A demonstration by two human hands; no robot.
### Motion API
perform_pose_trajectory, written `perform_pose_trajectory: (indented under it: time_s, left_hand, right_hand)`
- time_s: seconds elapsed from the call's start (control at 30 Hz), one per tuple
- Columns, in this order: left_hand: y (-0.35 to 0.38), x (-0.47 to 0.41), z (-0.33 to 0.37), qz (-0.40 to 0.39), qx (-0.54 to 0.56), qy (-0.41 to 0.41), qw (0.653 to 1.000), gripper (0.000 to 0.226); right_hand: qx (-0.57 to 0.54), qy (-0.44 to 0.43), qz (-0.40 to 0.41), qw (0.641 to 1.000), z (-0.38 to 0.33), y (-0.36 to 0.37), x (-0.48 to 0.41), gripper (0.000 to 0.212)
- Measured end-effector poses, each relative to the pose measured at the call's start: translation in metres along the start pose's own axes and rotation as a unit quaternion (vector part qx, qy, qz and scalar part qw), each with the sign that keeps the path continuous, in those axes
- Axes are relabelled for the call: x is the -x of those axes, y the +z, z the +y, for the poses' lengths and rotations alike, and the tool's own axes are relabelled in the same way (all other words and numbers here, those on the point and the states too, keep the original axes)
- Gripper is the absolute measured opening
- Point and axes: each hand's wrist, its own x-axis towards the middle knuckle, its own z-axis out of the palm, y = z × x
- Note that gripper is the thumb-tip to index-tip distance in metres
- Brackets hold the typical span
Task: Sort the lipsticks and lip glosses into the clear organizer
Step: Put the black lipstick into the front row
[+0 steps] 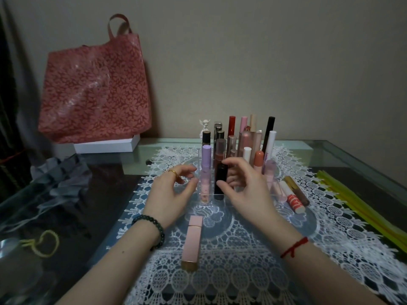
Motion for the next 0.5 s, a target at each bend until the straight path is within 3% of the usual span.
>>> perform_pose_trajectory:
  time_s: [0.5]
  left_hand:
    - [-0.0015,0.0001,-0.002,0.003,0.011,-0.006,1.0,0.017]
  right_hand:
    - [0.04,0.009,-0.005,0.999,-0.0007,0.0012,0.0019,0.04]
